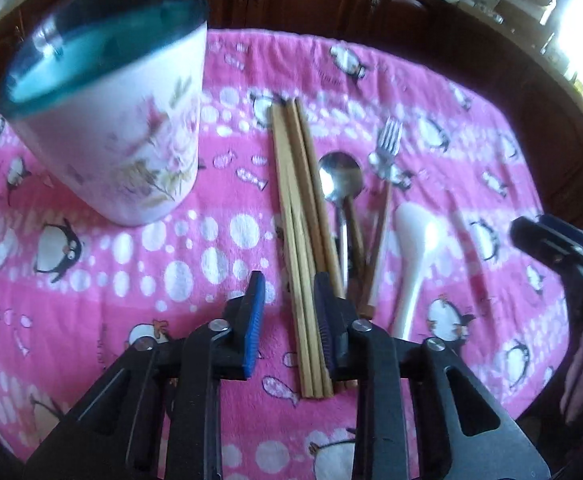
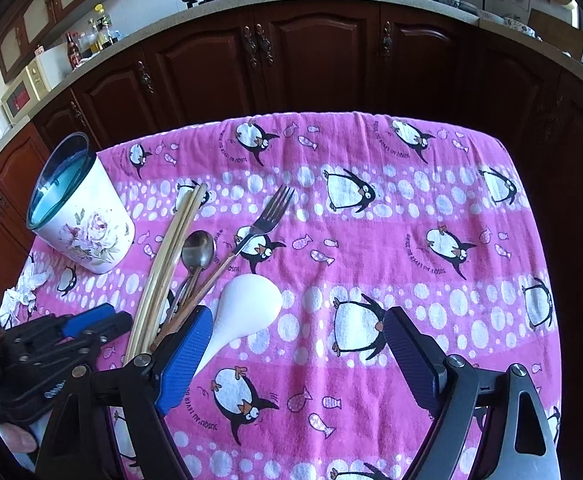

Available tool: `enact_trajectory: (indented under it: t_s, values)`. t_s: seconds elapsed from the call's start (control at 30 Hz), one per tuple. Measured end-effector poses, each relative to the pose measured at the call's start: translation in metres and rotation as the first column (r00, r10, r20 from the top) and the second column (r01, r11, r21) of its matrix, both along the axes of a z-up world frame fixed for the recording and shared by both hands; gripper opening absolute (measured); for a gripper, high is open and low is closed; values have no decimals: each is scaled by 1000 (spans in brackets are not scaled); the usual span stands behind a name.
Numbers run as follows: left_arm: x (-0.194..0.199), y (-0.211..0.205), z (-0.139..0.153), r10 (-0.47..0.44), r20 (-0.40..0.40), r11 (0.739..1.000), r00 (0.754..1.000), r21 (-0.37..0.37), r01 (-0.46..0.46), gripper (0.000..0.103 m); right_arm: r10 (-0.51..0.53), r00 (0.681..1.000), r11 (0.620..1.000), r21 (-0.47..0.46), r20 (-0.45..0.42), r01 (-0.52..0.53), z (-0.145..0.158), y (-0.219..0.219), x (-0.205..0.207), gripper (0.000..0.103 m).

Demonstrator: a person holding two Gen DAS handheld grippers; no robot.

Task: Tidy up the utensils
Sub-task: 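Lower the left tool onto the chopstick bundle and grasp one chopstick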

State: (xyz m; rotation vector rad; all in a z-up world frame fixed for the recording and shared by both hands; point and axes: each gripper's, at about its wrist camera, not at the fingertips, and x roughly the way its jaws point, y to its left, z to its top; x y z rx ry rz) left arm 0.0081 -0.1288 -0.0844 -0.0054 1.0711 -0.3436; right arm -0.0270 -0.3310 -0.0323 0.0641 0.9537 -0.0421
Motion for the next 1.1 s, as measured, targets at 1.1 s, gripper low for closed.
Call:
enact_trajectory:
  t_s: [1.1]
  values:
    - [-66, 90, -4, -87, -73, 996, 993, 8, 88, 4, 30, 999, 998, 49, -41, -28, -17, -3, 65, 86]
